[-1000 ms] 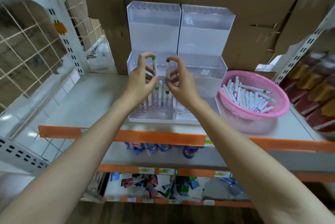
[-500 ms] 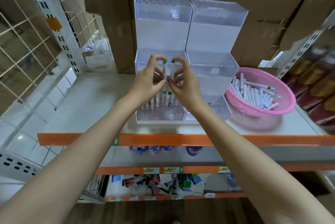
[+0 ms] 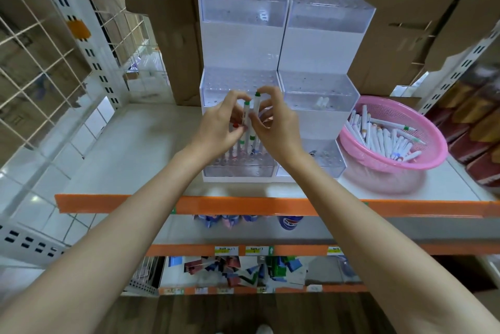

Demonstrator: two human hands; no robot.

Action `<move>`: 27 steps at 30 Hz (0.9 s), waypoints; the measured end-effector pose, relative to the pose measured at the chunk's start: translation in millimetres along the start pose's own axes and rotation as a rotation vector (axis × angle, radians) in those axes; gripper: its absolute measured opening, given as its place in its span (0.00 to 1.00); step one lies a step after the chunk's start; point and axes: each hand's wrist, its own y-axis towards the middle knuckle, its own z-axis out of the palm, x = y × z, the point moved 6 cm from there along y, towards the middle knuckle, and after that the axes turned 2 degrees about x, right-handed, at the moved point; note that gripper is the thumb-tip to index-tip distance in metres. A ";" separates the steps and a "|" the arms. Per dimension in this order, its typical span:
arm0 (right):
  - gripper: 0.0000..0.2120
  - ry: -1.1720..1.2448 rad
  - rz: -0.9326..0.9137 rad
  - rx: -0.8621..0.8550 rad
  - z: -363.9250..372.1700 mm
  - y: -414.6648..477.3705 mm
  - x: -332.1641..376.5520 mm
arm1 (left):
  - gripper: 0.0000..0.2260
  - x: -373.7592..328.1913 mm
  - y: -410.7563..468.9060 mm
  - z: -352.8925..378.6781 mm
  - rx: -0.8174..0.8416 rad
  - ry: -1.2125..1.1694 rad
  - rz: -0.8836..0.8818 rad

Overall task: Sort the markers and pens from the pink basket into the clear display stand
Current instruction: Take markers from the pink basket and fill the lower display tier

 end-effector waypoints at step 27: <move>0.13 -0.085 -0.066 0.030 -3.4 -0.8 6.3 | 0.08 8.2 -5.5 4.8 0.067 0.210 0.031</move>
